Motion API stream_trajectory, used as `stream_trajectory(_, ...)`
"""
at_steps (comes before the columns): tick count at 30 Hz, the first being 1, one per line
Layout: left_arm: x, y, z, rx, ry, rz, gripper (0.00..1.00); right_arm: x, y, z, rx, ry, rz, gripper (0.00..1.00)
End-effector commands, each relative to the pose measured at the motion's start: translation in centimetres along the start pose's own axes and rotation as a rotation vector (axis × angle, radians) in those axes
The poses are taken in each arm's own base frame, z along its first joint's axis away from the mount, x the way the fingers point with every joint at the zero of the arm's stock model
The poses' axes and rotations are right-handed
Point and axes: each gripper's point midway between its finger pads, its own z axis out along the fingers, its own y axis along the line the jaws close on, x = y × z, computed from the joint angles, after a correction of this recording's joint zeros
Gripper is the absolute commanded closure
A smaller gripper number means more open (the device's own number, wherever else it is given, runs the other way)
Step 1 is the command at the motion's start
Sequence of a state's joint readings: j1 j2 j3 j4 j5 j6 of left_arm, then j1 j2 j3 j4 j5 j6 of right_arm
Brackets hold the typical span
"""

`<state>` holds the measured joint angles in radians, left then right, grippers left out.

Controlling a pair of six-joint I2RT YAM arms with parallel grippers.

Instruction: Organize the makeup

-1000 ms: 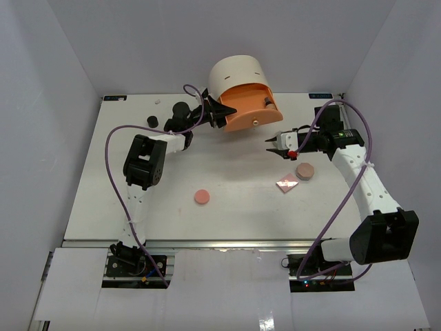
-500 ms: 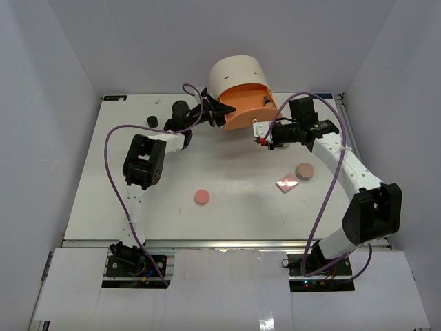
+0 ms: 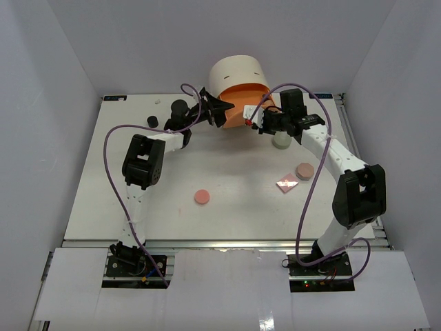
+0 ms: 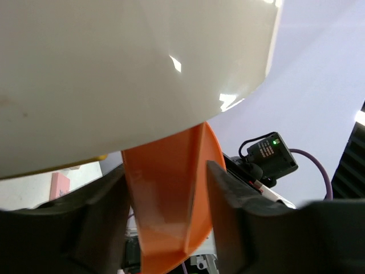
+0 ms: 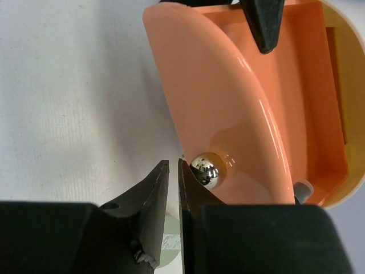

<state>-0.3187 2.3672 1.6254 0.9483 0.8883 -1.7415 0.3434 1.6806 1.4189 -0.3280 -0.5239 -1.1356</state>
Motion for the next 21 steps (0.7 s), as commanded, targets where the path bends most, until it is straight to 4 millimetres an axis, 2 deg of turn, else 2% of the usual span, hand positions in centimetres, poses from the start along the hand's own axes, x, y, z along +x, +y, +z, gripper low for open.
stream_trajectory(1,0.6,-6.1,-0.2,0.067,0.014,0.108,0.30,-1.9,-4.7,-0.4,0.138,-0.037,-0.036,0.81)
stream_trajectory(2,0.7,-6.1,-0.4,0.065,0.014,0.112,0.28,-1.9,-4.8,-0.4,0.138,-0.037,-0.033,0.81)
stream_trajectory(4,0.9,-5.9,-0.5,0.059,0.016,0.112,0.10,-1.8,-4.9,-0.2,0.139,-0.037,-0.027,0.82)
stream_trajectory(5,0.9,-6.0,-0.6,0.062,0.015,0.117,0.10,-1.8,-4.9,-0.1,0.139,-0.037,-0.024,0.82)
stream_trajectory(6,1.1,-6.2,-0.7,0.062,0.018,0.119,0.04,-1.7,-5.1,-0.1,0.143,-0.033,-0.019,0.82)
stream_trajectory(7,1.2,-6.2,-0.8,0.064,0.018,0.121,0.02,-1.7,-5.2,0.0,0.146,-0.031,-0.018,0.82)
stream_trajectory(15,2.9,-7.2,-1.9,0.041,0.020,0.160,0.02,-1.9,-6.1,0.1,0.169,-0.039,-0.007,0.82)
stream_trajectory(16,3.2,-6.8,-2.4,0.021,0.014,0.162,0.02,-1.9,-6.3,0.1,0.174,-0.038,-0.005,0.82)
stream_trajectory(17,3.6,-7.5,-2.6,0.014,0.010,0.172,0.02,-1.9,-6.4,0.3,0.173,-0.037,-0.004,0.82)
stream_trajectory(18,3.8,-7.4,-3.0,-0.004,0.004,0.197,0.02,-1.8,-6.6,0.3,0.178,-0.035,-0.002,0.82)
stream_trajectory(20,3.8,-6.1,-4.0,-0.059,-0.019,0.189,0.02,-1.8,-6.9,0.5,0.185,-0.034,0.000,0.82)
stream_trajectory(21,3.8,-6.8,-4.5,-0.059,-0.034,0.231,0.02,-1.8,-7.1,0.5,0.190,-0.033,0.001,0.82)
